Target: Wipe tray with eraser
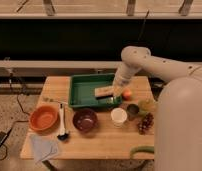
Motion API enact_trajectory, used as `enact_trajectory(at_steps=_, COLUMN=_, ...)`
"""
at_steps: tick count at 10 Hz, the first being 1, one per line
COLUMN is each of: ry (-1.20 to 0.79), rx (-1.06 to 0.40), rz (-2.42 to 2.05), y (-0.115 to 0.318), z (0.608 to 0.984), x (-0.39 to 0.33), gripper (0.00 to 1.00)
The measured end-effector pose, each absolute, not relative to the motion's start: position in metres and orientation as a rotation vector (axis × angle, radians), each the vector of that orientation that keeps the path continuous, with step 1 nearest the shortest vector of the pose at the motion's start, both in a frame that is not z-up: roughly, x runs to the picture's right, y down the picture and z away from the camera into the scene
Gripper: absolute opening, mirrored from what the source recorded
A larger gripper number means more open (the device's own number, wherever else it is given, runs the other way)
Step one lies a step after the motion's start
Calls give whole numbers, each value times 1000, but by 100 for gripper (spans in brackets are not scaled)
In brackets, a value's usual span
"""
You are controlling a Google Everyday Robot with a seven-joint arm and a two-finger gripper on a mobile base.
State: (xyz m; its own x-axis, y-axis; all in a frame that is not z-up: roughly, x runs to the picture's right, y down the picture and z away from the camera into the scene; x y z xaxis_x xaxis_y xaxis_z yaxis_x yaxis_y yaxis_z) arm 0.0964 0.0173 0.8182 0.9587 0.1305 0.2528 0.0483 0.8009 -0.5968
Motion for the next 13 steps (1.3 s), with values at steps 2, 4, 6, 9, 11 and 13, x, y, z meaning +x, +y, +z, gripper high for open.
enact_trajectory(at_steps=2, ry=-291, rx=-642, rz=44, y=17, z=818, x=96, gripper=0)
enact_trajectory(at_steps=4, ry=-287, rx=-638, rz=44, y=17, z=819, x=97, gripper=0)
enact_trajectory(at_steps=6, ry=-278, rx=-632, rz=46, y=14, z=834, x=91, gripper=0)
enact_trajectory(at_steps=9, ry=-297, rx=-643, rz=60, y=7, z=884, x=72, gripper=0)
enact_trajectory(at_steps=11, ry=-307, rx=-657, rz=69, y=5, z=900, x=65, gripper=0)
enact_trajectory(at_steps=13, ry=-313, rx=-678, rz=73, y=8, z=914, x=58, gripper=0)
